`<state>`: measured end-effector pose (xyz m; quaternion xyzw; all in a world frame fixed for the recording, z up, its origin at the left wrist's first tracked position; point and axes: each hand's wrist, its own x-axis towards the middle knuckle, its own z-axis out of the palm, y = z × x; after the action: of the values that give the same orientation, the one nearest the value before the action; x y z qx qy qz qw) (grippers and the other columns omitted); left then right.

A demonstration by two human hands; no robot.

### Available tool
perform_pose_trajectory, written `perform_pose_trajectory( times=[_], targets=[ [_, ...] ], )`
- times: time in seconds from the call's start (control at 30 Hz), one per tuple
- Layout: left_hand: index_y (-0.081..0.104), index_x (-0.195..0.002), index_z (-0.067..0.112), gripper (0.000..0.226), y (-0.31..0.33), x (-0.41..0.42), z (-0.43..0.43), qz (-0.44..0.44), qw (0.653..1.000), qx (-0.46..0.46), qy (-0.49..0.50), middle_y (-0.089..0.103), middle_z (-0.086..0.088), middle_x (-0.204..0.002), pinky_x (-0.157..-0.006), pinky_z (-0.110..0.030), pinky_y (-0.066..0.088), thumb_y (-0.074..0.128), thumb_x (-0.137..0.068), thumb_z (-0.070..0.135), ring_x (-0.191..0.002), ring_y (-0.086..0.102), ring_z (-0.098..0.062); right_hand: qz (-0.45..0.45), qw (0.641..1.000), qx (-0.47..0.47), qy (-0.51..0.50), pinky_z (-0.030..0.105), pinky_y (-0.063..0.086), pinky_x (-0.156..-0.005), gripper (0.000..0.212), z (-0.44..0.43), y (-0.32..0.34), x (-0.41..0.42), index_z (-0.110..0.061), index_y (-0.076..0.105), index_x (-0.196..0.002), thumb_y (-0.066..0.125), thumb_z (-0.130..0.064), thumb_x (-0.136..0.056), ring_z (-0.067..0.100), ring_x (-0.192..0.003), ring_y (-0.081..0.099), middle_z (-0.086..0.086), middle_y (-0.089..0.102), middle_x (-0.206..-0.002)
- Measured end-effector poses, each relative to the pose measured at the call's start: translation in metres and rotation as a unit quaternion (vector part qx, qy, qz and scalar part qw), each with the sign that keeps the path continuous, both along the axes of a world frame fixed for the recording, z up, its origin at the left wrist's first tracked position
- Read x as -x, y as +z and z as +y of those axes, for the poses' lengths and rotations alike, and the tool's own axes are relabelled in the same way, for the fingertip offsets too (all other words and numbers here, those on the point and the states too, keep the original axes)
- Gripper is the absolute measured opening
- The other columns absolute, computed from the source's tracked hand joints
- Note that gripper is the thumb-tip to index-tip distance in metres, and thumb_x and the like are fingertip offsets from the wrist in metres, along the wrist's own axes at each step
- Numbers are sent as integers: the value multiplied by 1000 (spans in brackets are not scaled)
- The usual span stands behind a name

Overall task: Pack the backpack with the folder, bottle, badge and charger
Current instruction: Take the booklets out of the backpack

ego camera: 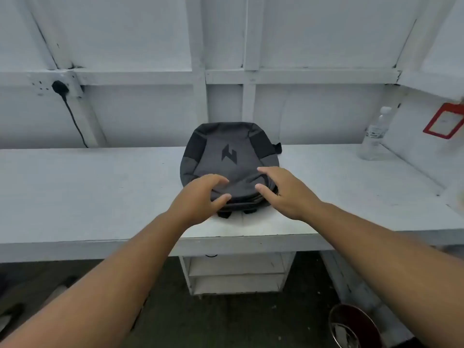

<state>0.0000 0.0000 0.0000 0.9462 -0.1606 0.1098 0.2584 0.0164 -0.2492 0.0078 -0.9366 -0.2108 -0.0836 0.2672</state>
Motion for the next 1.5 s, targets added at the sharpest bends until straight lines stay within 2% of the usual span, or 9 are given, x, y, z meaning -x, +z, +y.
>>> perform_pose_trajectory(
  times=[0.4,0.57,0.87,0.93,1.03,1.17,1.27,1.4,1.5],
  targets=[
    [73,-119,25,27,-29,-79,28,66,984,-143,-82,75,3,-116,-82,-30,48,54,-102,33,-105,66,-22,54,995,79,15,32,53,-89,17,21,-35,-48,-25,68,-110,63,-32,-95,6,-97,57,-12,63,-106],
    [75,-110,23,25,-7,-105,28,28,996,-68,-55,77,2,-106,-85,-36,53,53,-102,32,-97,67,-21,-81,997,10,-2,24,48,-71,3,13,-26,-72,-22,66,-92,64,-21,-93,8,-79,55,-9,61,-86],
    [75,-116,15,26,64,-159,22,-25,999,37,5,73,3,-113,-87,-22,39,54,-103,26,-96,56,-7,-312,943,-109,-24,29,44,-70,6,27,-18,-110,-3,62,-85,66,1,-85,24,-74,51,8,58,-78],
    [75,-114,16,26,76,-173,21,-28,998,59,25,71,5,-107,-86,-25,41,54,-103,27,-98,60,-11,-275,956,-95,-21,27,46,-72,5,30,-25,-120,-6,63,-85,66,-2,-84,21,-77,53,6,60,-81],
    [75,-109,16,26,93,-188,22,-38,997,68,25,72,2,-99,-83,-27,45,54,-103,27,-96,64,-16,-28,988,-84,-130,32,53,-81,20,36,-41,-149,-13,68,-95,66,-24,-78,20,-93,61,3,67,-98],
    [75,-103,15,25,108,-207,21,-58,994,88,30,73,-1,-94,-84,-31,50,54,-102,28,-92,65,-17,235,934,-54,-265,40,52,-97,66,54,-35,-199,-14,61,-123,67,-47,-66,30,-114,60,7,65,-121],
    [75,-100,16,23,113,-218,20,-69,993,92,33,70,3,-89,-79,-27,46,55,-102,29,-88,63,-14,269,915,14,-302,40,44,-107,76,64,-34,-232,-18,50,-139,65,-54,-73,31,-127,52,7,57,-135],
    [74,-96,20,22,122,-230,18,-76,990,110,40,64,14,-79,-71,-18,42,55,-101,31,-81,61,-8,313,895,119,-295,33,38,-85,116,75,-46,-260,-25,32,-152,72,-69,-53,28,-130,47,6,46,-144],
    [74,-96,19,24,130,-237,16,-79,989,115,45,65,14,-79,-74,-21,47,56,-101,32,-80,62,-7,294,903,180,-257,33,41,-105,100,77,-42,-266,-22,34,-153,79,-59,-72,28,-136,44,6,43,-150]
  ],
)
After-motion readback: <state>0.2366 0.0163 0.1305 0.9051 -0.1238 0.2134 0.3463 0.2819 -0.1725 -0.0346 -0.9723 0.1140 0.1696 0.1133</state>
